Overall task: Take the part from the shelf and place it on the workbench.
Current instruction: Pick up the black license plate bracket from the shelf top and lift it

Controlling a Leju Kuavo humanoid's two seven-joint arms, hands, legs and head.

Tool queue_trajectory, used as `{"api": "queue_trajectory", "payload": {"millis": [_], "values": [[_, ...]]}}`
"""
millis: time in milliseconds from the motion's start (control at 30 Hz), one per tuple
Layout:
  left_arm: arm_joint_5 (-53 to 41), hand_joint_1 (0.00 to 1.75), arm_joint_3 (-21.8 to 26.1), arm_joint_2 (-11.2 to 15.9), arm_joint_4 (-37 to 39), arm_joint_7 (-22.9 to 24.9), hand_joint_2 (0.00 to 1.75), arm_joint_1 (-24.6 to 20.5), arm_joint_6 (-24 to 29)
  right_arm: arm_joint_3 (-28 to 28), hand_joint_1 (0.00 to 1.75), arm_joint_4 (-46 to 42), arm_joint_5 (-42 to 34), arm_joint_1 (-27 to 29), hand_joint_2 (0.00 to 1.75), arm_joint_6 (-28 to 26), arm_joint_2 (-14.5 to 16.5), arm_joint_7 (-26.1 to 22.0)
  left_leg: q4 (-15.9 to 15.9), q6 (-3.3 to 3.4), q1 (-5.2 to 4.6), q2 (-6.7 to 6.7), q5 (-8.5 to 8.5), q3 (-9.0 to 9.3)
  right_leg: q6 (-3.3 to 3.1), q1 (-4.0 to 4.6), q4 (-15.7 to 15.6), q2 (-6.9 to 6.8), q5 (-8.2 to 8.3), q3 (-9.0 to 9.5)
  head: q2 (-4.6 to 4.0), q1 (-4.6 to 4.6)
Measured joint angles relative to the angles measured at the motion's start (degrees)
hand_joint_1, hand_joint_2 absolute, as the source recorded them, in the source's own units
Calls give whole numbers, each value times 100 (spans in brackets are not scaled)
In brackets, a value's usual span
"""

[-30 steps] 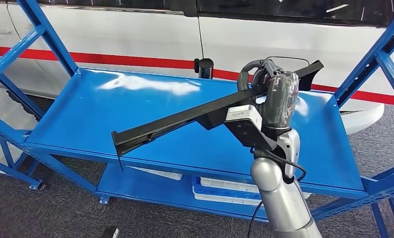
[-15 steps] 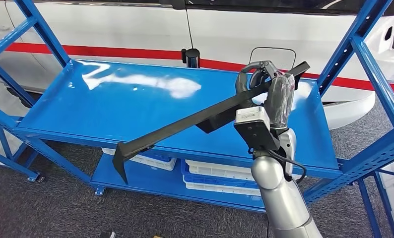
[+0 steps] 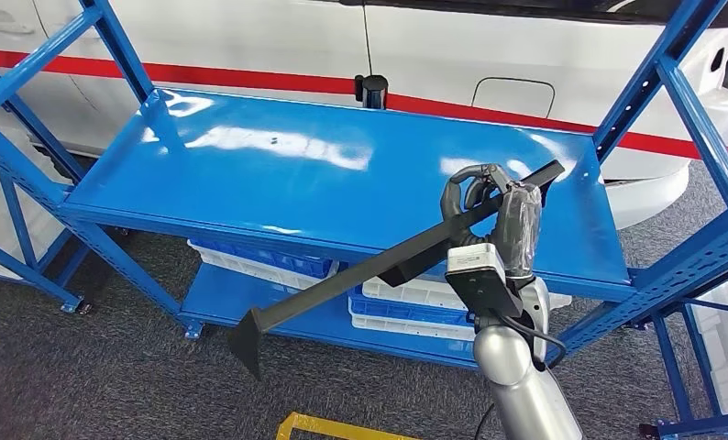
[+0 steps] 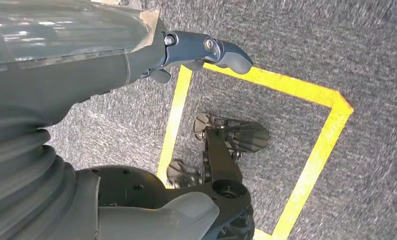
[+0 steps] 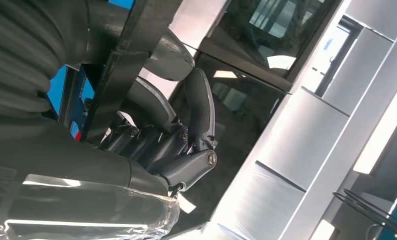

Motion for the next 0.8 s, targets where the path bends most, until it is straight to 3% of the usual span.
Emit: {"api": "queue_trajectory", "payload": {"millis": [67,133,200,267,333,367,400,433,500,567,600,700,733,800], "values": [[-39,0,-1,-13,0,-29,175,-11,-12,12,175,-81,57,90,175,-1,-3,42,78,-61,-16,-1,59,-98,-44,23,-631,11,-30,404,0,-9],[-85,0,-5,-26,0,-34,175,-16,-13,20,175,-175,100,211,175,-2,-13,62,108,-115,-23,-8,125,-126,-135,66,-778,23,-62,454,0,-20],[-138,0,-14,-32,0,-14,175,-13,-17,19,175,-274,139,359,175,-13,-28,69,147,-176,1,-21,76,-168,-256,28,-783,10,12,402,0,-20],[-204,0,-30,-37,1,25,175,-7,-32,14,175,-388,180,529,175,-36,-40,73,481,-246,33,-32,-347,-308,-397,-8,-791,-5,126,324,0,-34],[-269,0,-59,-45,4,77,175,-2,-39,3,175,-493,213,714,175,-56,-51,69,1195,-304,61,-41,-907,-493,-454,5,-786,-11,247,193,0,-48],[-297,0,-76,-48,5,100,175,0,-32,-5,175,-535,218,807,175,-63,-61,55,1525,-324,77,-45,-1044,-540,-450,10,-782,-13,304,121,0,-48],[-312,0,-93,-50,7,116,175,2,-17,-14,175,-570,208,899,175,-67,-73,30,1718,-336,93,-48,-1049,-516,-439,14,-780,-13,359,51,0,-48],[-316,0,-104,-53,9,119,175,5,-1,-23,175,-600,183,985,175,-68,-86,-12,1707,-338,106,-50,-947,-394,-423,15,-778,-12,410,-12,0,-49],[-280,0,-113,-64,10,92,175,2,19,-58,175,-661,92,1143,175,-69,-106,-131,1090,-314,124,-64,-703,160,-377,15,-777,-9,503,-110,0,-51],[-217,0,-112,-79,11,14,175,-12,-2,-125,175,-699,-98,1260,175,-65,-117,-303,290,-258,105,-91,-710,730,-302,25,-784,-10,588,-160,0,-40],[-186,0,-111,-85,11,-34,175,-17,-14,-157,175,-705,-229,1294,175,-55,-121,-403,69,-223,80,-104,-755,868,-253,21,-792,-14,631,-168,0,-34],[-110,0,-104,-95,12,-142,175,-13,-6,-236,175,-656,-560,1331,175,-5,-133,-677,-53,-75,13,-85,-646,813,-121,1,-822,-16,727,-214,0,-23],[-94,0,-102,-99,13,-162,175,-13,2,-263,175,-625,-618,1335,175,8,-137,-732,-85,-15,8,-68,-564,750,-127,8,-742,-12,629,-269,0,-14],[-71,0,-97,-107,13,-188,175,-11,8,-312,175,-553,-679,1341,175,17,-145,-787,-129,78,1,-36,-386,581,-214,20,-268,-6,150,-461,0,14]]}}
